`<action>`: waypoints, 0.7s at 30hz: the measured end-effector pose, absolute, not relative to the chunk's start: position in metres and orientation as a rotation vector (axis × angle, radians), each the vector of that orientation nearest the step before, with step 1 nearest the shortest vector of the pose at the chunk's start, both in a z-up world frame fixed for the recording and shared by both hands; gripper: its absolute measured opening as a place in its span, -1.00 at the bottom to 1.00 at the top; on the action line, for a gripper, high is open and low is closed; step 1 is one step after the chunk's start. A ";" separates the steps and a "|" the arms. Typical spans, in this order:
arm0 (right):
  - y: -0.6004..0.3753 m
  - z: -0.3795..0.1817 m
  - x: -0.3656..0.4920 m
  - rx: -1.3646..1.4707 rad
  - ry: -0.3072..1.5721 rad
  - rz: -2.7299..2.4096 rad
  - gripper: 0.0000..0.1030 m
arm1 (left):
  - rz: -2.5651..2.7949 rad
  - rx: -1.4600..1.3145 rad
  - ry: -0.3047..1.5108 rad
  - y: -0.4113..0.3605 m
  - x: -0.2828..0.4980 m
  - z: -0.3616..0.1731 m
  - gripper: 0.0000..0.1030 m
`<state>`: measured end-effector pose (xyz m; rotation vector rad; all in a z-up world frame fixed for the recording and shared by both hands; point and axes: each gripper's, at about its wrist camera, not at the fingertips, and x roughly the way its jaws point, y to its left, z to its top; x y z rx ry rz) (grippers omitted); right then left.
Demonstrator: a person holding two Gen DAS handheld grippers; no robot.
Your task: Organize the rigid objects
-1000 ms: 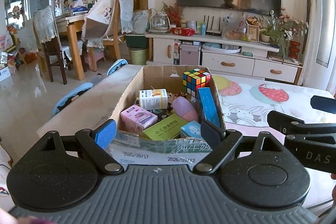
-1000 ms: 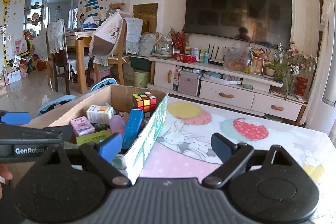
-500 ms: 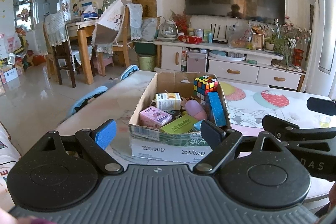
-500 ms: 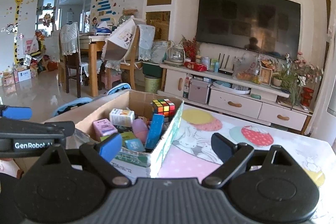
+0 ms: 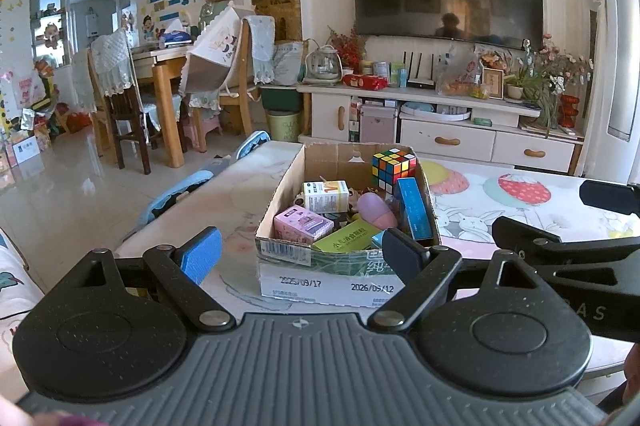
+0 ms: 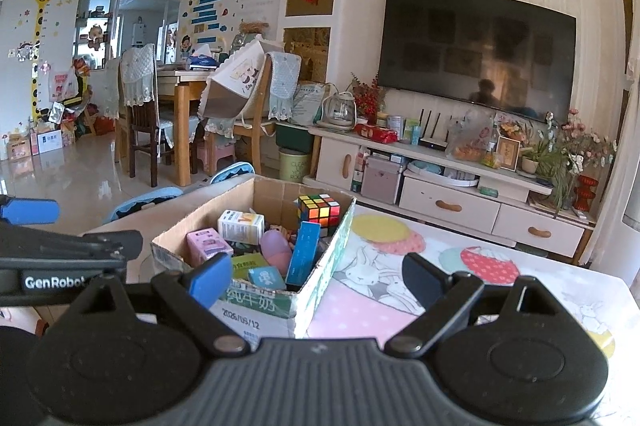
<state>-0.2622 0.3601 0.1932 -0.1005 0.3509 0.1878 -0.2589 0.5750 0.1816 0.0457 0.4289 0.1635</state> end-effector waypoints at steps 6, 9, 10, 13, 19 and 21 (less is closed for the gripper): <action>0.359 0.193 -0.264 -0.096 0.352 0.188 0.79 | 0.170 0.051 0.424 0.573 -0.261 0.181 1.00; 0.358 0.194 -0.264 -0.094 0.353 0.187 0.79 | 0.175 0.053 0.420 0.571 -0.262 0.181 1.00; 0.358 0.194 -0.264 -0.093 0.353 0.186 0.79 | 0.177 0.054 0.420 0.570 -0.262 0.181 1.00; 0.356 0.194 -0.265 -0.091 0.355 0.186 0.79 | 0.181 0.057 0.419 0.570 -0.263 0.181 1.00; 0.354 0.193 -0.262 -0.088 0.361 0.186 0.79 | 0.182 0.057 0.423 0.568 -0.265 0.181 1.00; 0.354 0.193 -0.262 -0.088 0.362 0.185 0.79 | 0.182 0.057 0.424 0.568 -0.266 0.181 1.00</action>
